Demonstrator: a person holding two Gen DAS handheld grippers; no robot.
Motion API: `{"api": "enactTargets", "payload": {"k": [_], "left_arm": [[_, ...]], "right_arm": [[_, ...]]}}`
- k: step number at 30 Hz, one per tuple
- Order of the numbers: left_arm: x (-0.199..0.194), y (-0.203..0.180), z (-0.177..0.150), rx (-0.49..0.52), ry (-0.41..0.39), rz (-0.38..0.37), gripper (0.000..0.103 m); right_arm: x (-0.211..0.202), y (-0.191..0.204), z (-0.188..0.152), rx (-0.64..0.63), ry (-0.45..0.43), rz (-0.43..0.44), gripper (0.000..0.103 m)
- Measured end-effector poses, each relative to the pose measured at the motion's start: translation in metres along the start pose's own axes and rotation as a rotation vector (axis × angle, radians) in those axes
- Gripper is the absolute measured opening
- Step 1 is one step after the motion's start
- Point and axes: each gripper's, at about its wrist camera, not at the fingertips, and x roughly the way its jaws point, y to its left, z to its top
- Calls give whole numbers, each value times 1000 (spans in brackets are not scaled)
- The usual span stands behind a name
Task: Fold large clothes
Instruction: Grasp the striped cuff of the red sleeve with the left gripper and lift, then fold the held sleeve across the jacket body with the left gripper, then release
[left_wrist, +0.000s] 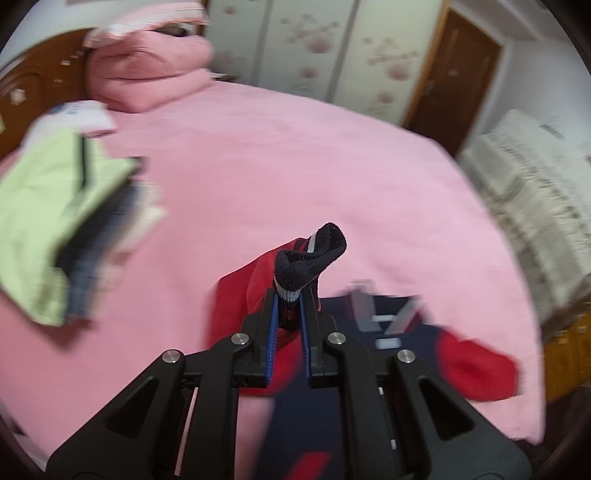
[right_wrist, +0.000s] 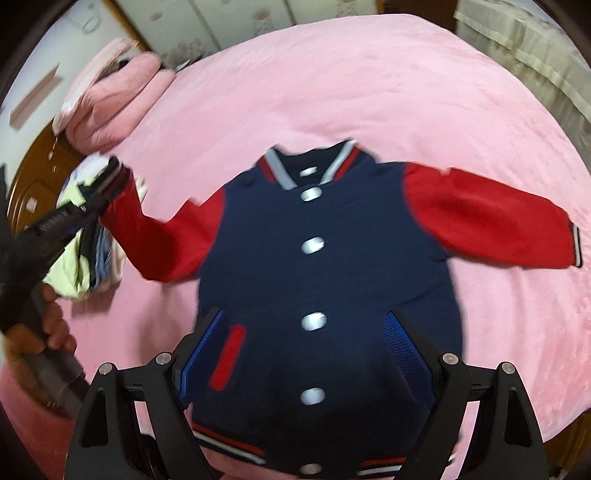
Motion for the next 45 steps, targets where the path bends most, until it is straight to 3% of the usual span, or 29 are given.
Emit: {"api": "enactTargets", "payload": {"k": [5,7,9,10,11,12,17,20,22,23,25,27,29,32,36,37,38,39,41,42,45], "left_arm": [[38,-109,-27,67,62,-157,9],[61,-139,-45,118,137,-179,10],[87,-162,-63,160,260,-182,16],[102,-169,-71,179,353,-197,31],[115,-174,-80,193,441,-206,54],[118,-172,-86,196,475,-203,63],[118,-139,-87,140,503,-141,67],[122,-108,-79,115,484,-30,67],[129,-85,-74,88,469,62,67],[131,-74,-68,65,469,86,66],[138,-49,-59,28,484,74,57],[148,-40,-55,22,483,62,41],[160,-35,-54,25,459,73,30],[191,-28,-56,26,463,148,27],[217,-5,-59,-18,428,194,17],[217,-2,-58,-7,391,244,17],[218,1,-59,-10,376,248,16],[218,4,-59,-29,369,244,16],[213,6,-61,-67,340,247,16],[210,4,-60,-61,335,257,16],[188,-5,-59,-59,351,270,16]], "right_arm": [[-3,-70,20,68,-40,-34,88],[-2,-93,27,76,-48,-38,88],[3,-111,30,76,-50,-39,88],[6,-118,32,78,-47,-33,88],[10,-126,35,81,-42,-18,88],[14,-133,37,86,-35,3,88],[40,-140,44,84,23,126,88],[59,-137,51,94,61,214,68],[64,-130,59,78,28,248,28],[57,-116,58,60,-1,270,25],[59,-97,65,5,-50,371,24],[76,-70,70,-62,-21,439,24],[97,-47,72,-123,24,419,24],[127,-31,74,-177,45,334,24],[138,-79,78,-125,-11,88,24],[136,-98,80,-98,-26,36,13],[133,-117,82,-78,-36,77,2],[125,-136,84,-76,-51,79,0],[101,-156,83,-86,-121,-69,1],[94,-166,82,-69,-138,-91,3],[79,-177,76,5,-121,78,3]]}}
